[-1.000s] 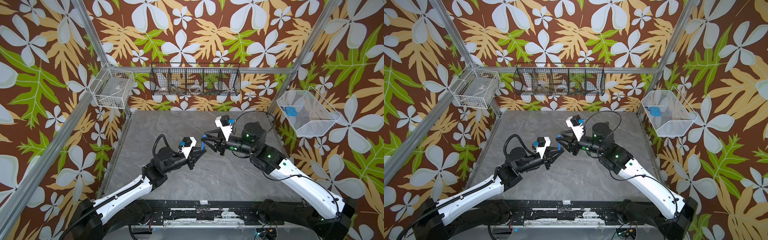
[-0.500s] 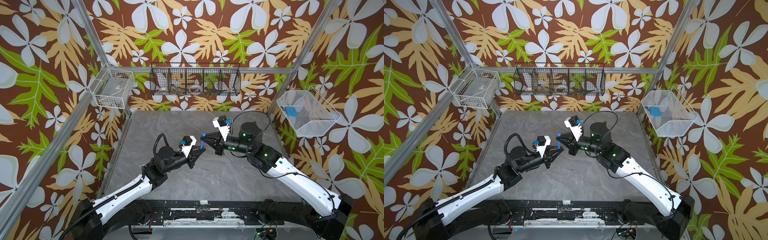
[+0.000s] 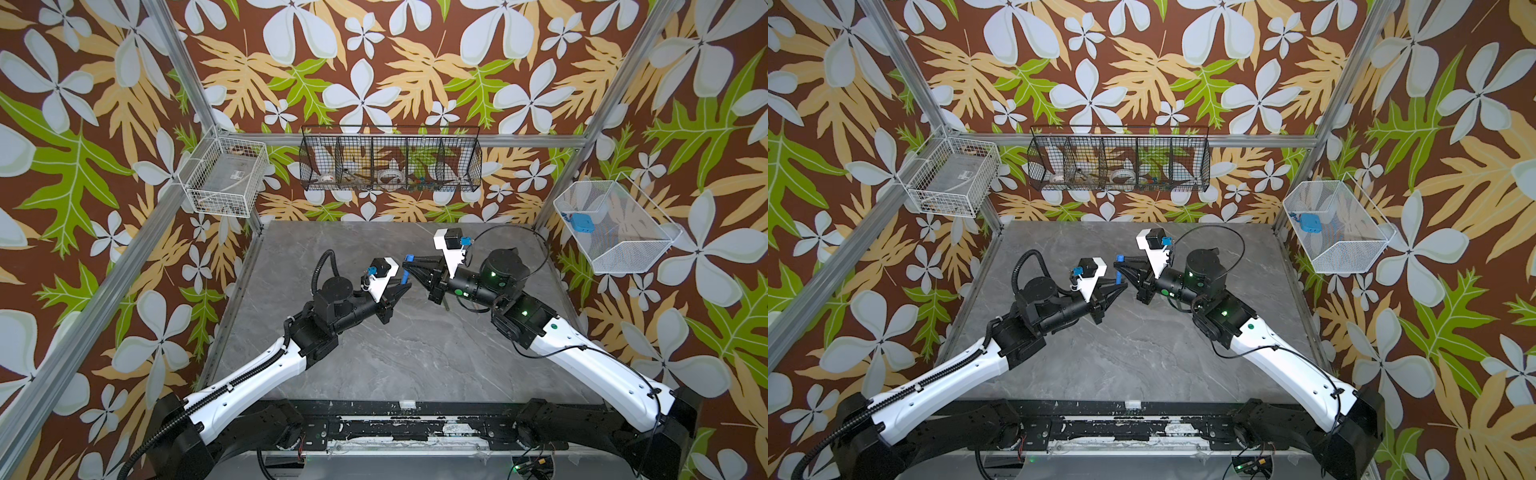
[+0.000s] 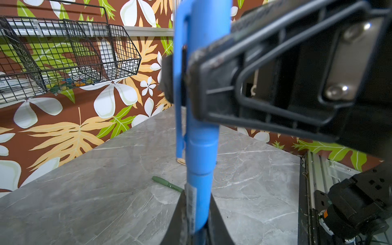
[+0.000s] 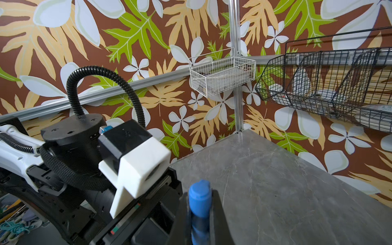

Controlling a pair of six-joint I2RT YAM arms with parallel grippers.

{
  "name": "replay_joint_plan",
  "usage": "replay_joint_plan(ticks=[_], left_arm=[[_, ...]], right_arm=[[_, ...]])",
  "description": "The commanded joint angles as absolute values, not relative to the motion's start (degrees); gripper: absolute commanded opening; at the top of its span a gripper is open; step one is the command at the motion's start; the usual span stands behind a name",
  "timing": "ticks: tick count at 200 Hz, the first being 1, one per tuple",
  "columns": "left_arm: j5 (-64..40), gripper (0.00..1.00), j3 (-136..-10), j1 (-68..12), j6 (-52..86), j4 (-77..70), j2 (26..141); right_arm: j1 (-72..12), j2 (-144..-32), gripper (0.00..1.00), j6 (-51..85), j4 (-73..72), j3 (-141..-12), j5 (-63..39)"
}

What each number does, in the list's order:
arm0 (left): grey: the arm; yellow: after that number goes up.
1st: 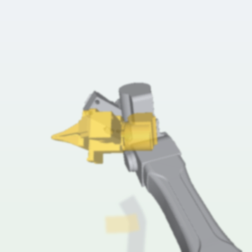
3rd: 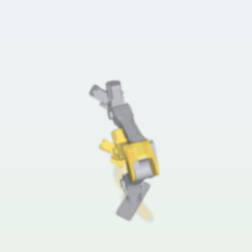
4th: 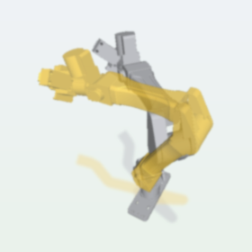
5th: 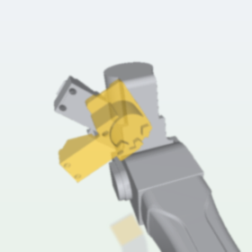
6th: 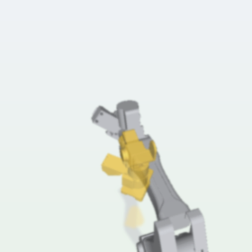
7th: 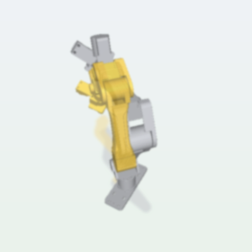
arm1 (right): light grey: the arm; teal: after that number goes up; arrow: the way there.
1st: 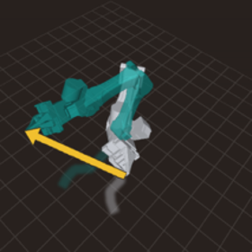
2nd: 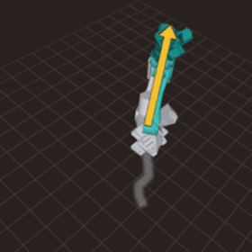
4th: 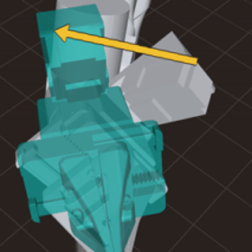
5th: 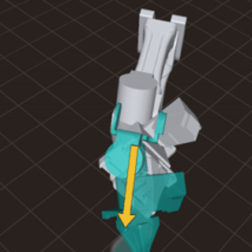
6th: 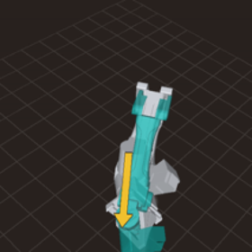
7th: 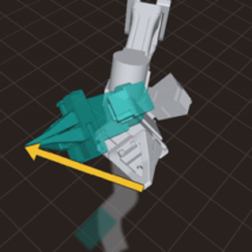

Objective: Insert pens into pen caps
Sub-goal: Put on the pen cap to the pen.

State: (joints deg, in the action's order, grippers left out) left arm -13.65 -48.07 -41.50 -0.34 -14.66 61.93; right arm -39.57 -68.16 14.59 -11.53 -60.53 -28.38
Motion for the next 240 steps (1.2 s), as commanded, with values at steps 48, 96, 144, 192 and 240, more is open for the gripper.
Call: replay_joint_plan(ticks=[48, 96, 144, 192, 240], left_arm=[[-13.4, 0.00, -51.8, -38.5, -1.4, -38.1, 60.9], [-15.6, 0.00, -51.7, -35.9, 0.4, -45.3, 59.3], [-20.3, 0.00, -50.3, -33.6, 6.9, -57.2, 57.5], [-28.5, 0.00, -48.8, -33.6, 11.6, -51.5, 59.7], [-28.1, 0.00, -38.6, -34.2, 15.5, -46.0, 57.5]], right_arm=[[-39.6, -70.0, 0.00, 18.1, 2.0, -54.1, -39.8], [-39.6, -70.7, 0.00, 21.7, -3.9, -48.6, -46.5], [-39.6, -70.5, 0.00, 26.7, -12.6, -44.2, -51.4], [-37.0, -66.9, 0.24, 20.0, -6.9, -50.5, -49.5], [-32.7, -59.9, 0.46, 15.8, -2.8, -56.8, -42.9]])
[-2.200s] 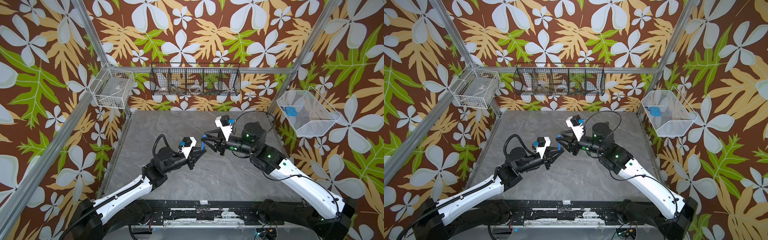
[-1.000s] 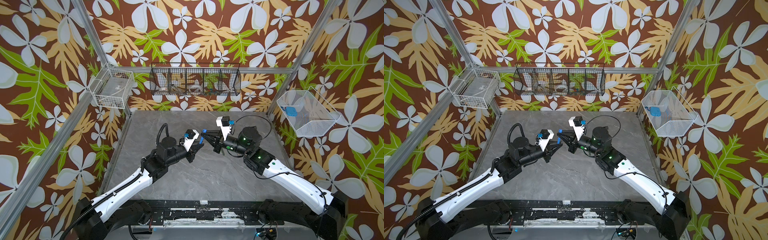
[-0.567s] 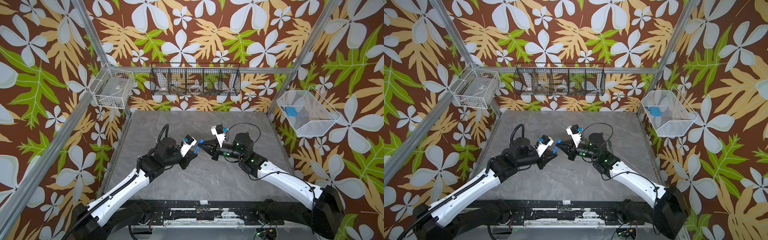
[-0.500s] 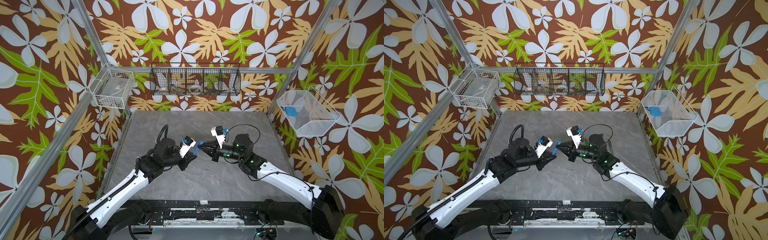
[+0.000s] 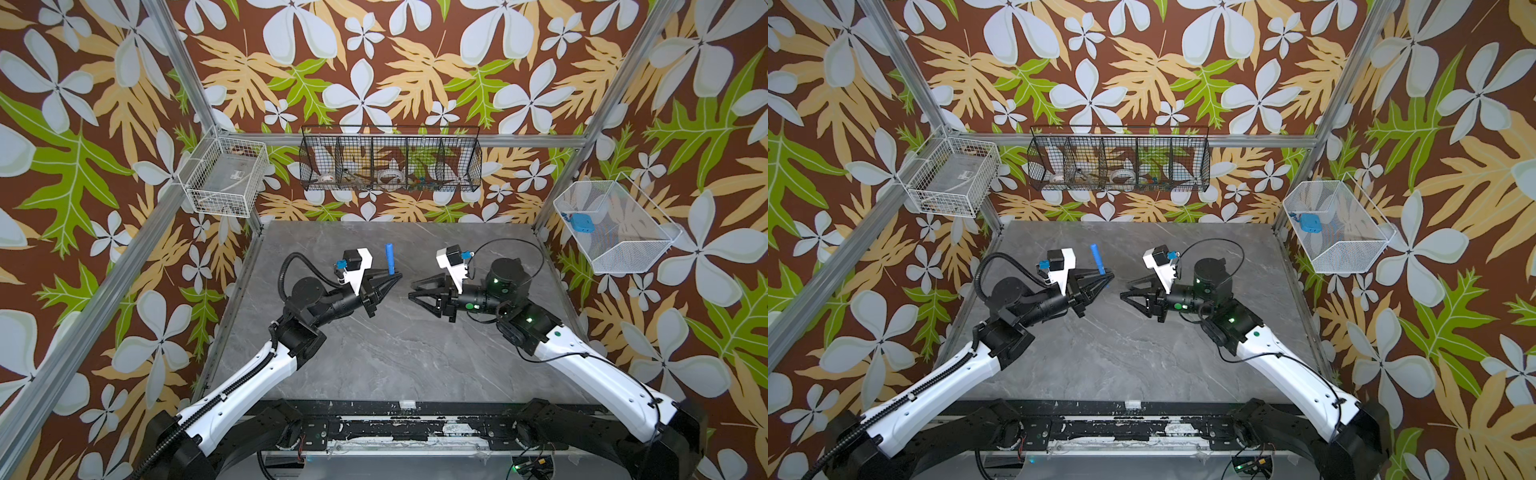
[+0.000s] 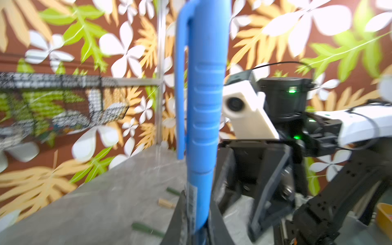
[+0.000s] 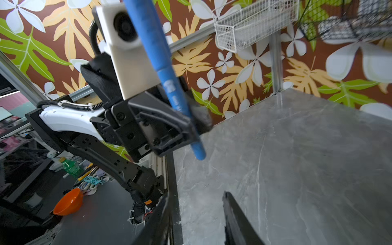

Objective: Insert pens into pen caps
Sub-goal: Put on the pen cap to the pen, then place the pen at the center of the table.

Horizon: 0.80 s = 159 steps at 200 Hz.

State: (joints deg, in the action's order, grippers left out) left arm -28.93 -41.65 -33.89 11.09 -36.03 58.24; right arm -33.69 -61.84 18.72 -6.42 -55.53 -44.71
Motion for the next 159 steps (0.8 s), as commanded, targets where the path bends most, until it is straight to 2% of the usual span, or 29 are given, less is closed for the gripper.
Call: replay_joint_plan(ticks=[1, 45, 159], left_arm=[[-28.1, 0.00, -38.5, -34.2, 15.5, -45.9, 57.4], [-28.1, 0.00, -35.9, -36.6, 16.6, -43.0, 57.6], [-32.3, 0.00, -35.0, -36.9, 19.3, -42.5, 61.9]], right_arm=[[-32.7, -59.9, 0.46, 15.8, -2.9, -56.8, -42.8], [-32.4, -63.3, 0.52, 15.1, -2.4, -62.4, -44.4], [-33.5, -73.7, 0.55, 13.0, 0.3, -72.1, -50.6]])
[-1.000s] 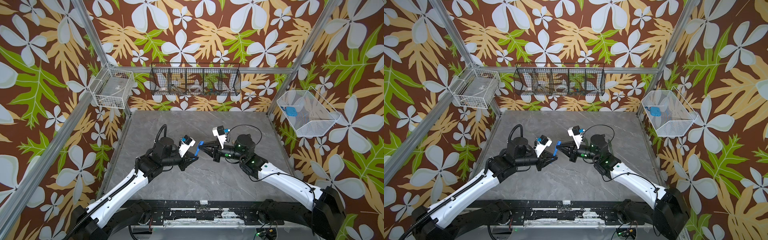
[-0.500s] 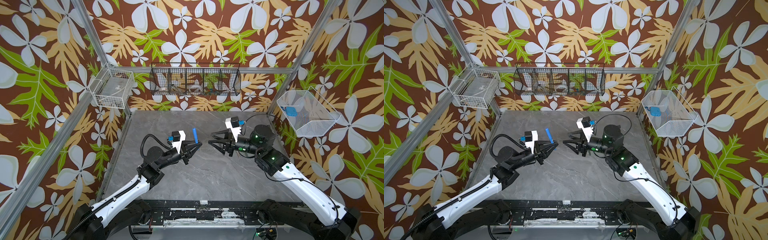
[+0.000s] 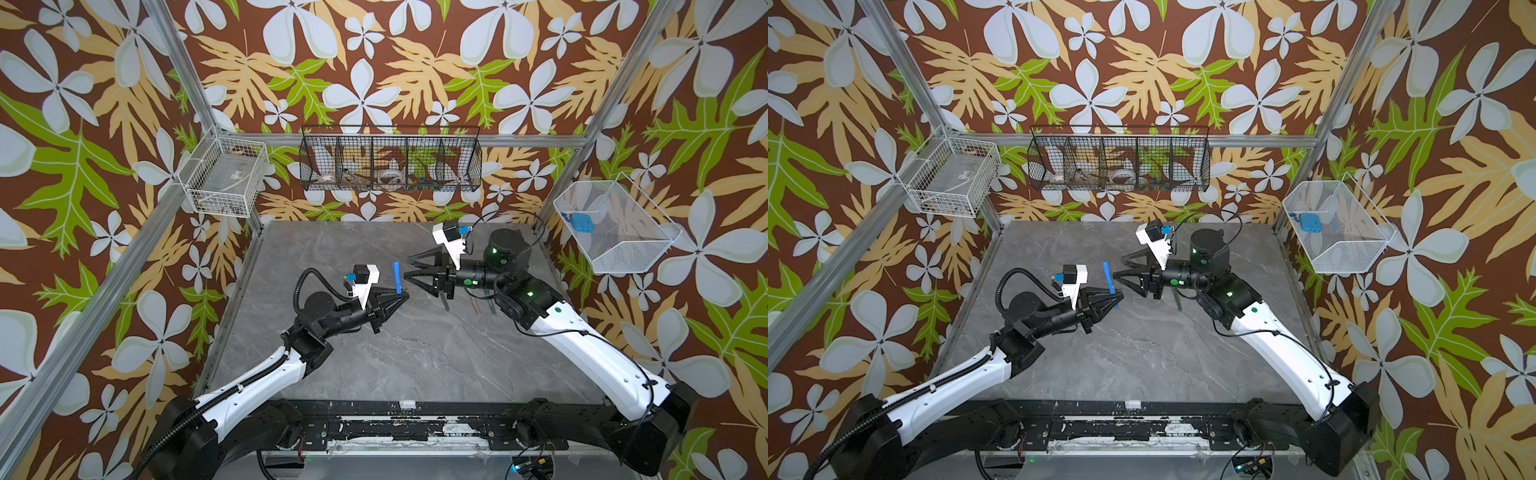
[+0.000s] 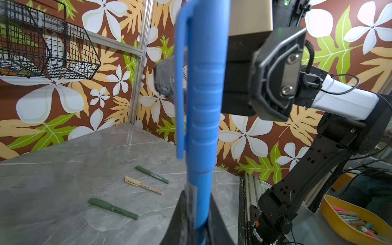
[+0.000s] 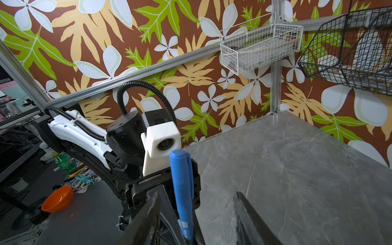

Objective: Insert pens into pen caps
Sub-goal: Place the pen at the center of the table.

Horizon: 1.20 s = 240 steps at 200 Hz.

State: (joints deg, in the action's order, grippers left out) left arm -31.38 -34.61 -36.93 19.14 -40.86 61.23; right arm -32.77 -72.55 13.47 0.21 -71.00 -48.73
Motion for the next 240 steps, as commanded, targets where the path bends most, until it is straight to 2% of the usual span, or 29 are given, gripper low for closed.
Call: replay_joint_plan(ticks=[1, 30, 54, 78, 106, 137, 177, 240], left_arm=[[-32.3, 0.00, -35.0, -37.0, 19.3, -42.5, 61.9], [-33.0, 0.00, -35.7, -37.0, 18.9, -41.7, 63.6], [-32.9, 0.00, -36.1, -37.0, 18.2, -40.7, 64.2], [-32.3, 0.00, -36.7, -37.0, 17.2, -39.1, 64.1], [-30.9, 0.00, -37.6, -37.0, 15.7, -37.2, 64.2], [-27.4, 0.00, -39.5, -37.0, 12.8, -34.4, 63.4], [-23.4, 0.00, -43.4, -37.0, 9.9, -33.2, 63.5], [-23.7, 0.00, -48.0, -37.0, 8.6, -31.4, 66.2]], right_arm=[[-33.5, -73.8, 0.55, 12.9, 0.4, -72.2, -50.6], [-34.1, -75.3, 0.54, 12.5, 0.8, -73.1, -51.2], [-34.2, -76.2, 0.49, 12.6, 1.3, -73.3, -51.0], [-34.2, -77.3, 0.35, 13.1, 1.4, -72.9, -51.3], [-34.4, -78.0, 0.13, 13.7, 1.5, -72.4, -51.9], [-34.5, -78.0, 0.00, 14.0, 1.6, -70.0, -51.8], [-34.5, -77.2, 0.00, 14.7, 1.7, -66.5, -50.9], [-34.5, -76.9, 0.00, 14.4, 1.8, -63.7, -48.4]])
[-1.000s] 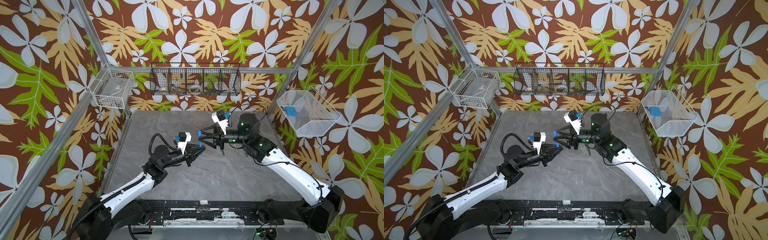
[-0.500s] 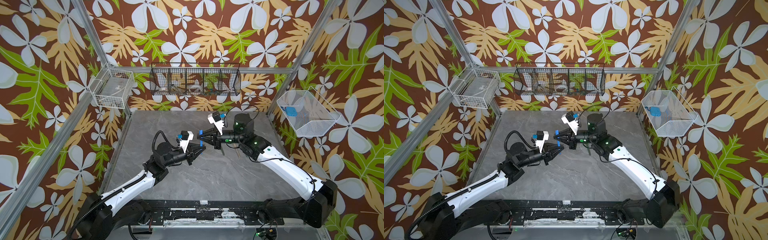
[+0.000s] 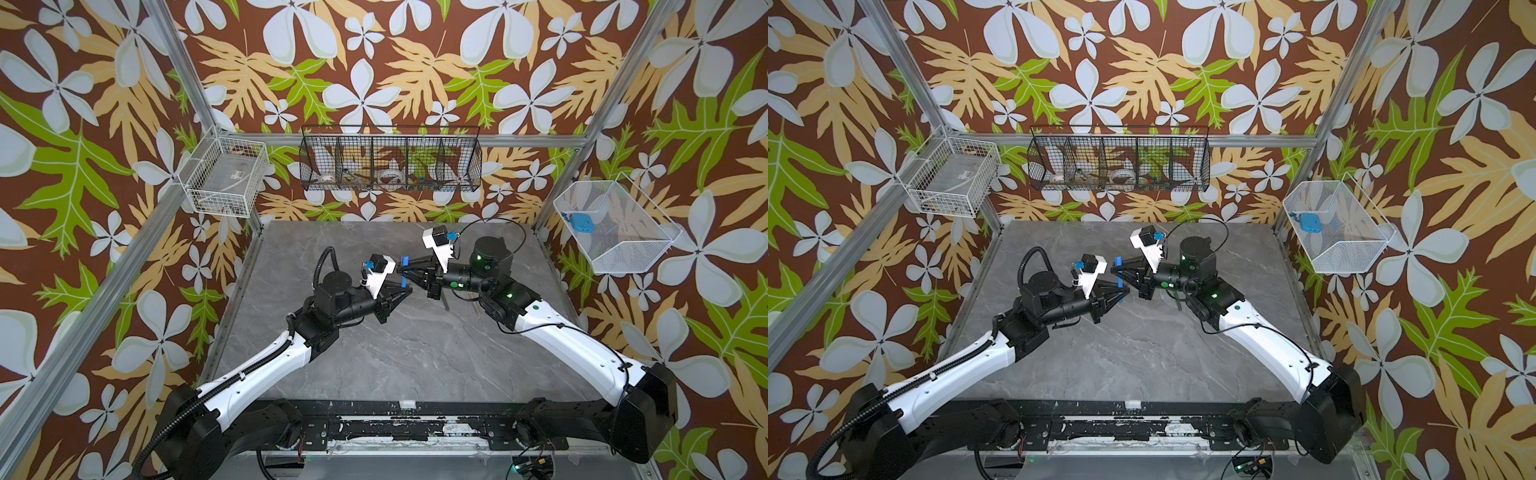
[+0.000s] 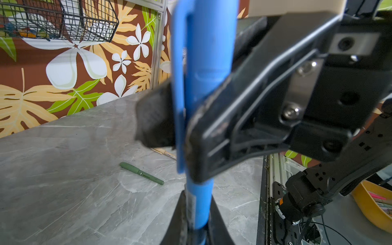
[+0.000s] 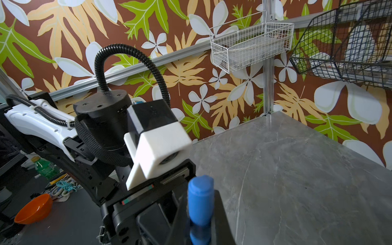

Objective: Insert pens into pen caps
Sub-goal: Place the pen at the center of the table.

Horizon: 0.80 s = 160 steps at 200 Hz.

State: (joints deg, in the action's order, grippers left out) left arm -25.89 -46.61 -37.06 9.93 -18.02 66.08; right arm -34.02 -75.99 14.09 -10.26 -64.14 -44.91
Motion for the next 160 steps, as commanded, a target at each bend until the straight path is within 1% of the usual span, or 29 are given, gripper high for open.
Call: replay_joint_plan(ticks=[1, 34, 65, 74, 79, 92, 102, 117, 123, 145, 160], left_arm=[[-23.8, 0.00, -48.0, -37.0, 8.6, -31.4, 66.3], [-21.8, 0.00, -47.0, -37.0, 9.2, -29.8, 66.0], [-19.6, 0.00, -47.3, -36.7, 9.6, -26.6, 65.1], [-18.6, 0.03, -47.1, -36.7, 9.4, -25.2, 65.0], [-17.9, 0.06, -46.7, -36.8, 9.3, -24.8, 64.8], [-15.9, 0.20, -45.1, -36.7, 9.2, -23.8, 63.8], [-14.3, 0.28, -43.6, -36.7, 9.3, -23.1, 62.6], [-10.7, 0.46, -41.7, -36.7, 9.5, -21.4, 60.2], [-9.0, 0.52, -41.2, -36.7, 9.6, -20.2, 59.2], [0.6, 0.69, -40.0, -36.7, 10.1, -15.0, 55.1], [8.9, 0.77, -39.0, -36.6, 11.0, -12.1, 52.7]], right_arm=[[-34.5, -76.9, 0.00, 14.4, 1.8, -63.7, -48.4], [-34.5, -77.5, 0.00, 13.8, 2.6, -63.9, -48.0], [-33.6, -78.9, 0.00, 13.5, 5.0, -66.5, -43.0], [-32.7, -80.2, 0.00, 13.7, 5.6, -68.8, -42.5], [-32.3, -80.9, 0.00, 13.9, 6.2, -70.2, -42.2], [-31.5, -83.0, 0.00, 12.9, 8.6, -74.1, -40.6], [-30.8, -84.4, 0.00, 12.3, 10.4, -76.5, -40.0], [-29.4, -86.2, 0.00, 12.5, 11.5, -78.7, -39.6], [-28.8, -86.9, 0.00, 12.5, 12.3, -79.3, -39.4], [-27.1, -90.0, 0.00, 12.7, 15.1, -80.8, -37.0], [-27.0, -93.2, 0.00, 12.1, 18.3, -81.9, -31.5]])
